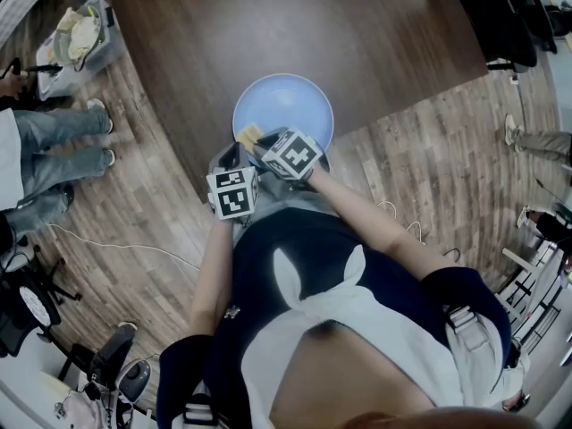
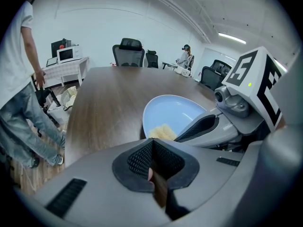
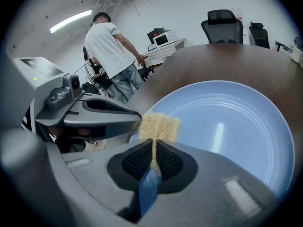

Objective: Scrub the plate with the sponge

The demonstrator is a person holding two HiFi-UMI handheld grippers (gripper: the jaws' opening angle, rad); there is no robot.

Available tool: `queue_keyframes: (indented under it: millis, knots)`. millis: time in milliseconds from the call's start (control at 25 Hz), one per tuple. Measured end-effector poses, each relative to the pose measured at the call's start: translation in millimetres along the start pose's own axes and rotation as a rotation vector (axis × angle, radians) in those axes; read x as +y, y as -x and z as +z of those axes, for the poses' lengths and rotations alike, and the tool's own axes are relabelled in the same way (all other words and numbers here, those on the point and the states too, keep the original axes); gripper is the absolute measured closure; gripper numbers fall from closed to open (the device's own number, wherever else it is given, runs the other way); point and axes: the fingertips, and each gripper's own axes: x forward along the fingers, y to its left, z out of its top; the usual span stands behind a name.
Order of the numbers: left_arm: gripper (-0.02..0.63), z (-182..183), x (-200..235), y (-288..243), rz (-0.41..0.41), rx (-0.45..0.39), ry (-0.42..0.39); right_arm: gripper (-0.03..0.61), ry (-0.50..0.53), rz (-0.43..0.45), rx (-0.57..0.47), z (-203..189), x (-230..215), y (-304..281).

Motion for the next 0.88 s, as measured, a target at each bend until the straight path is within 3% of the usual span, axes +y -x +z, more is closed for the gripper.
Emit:
queue_keyframes:
  millis: [880]
  knots:
    - [0.611,-0.6,4.0,3.2,-0.003,-0.002,-0.010,0.555,0.098,-0.054,0.030,0.1,-6.7,0.7]
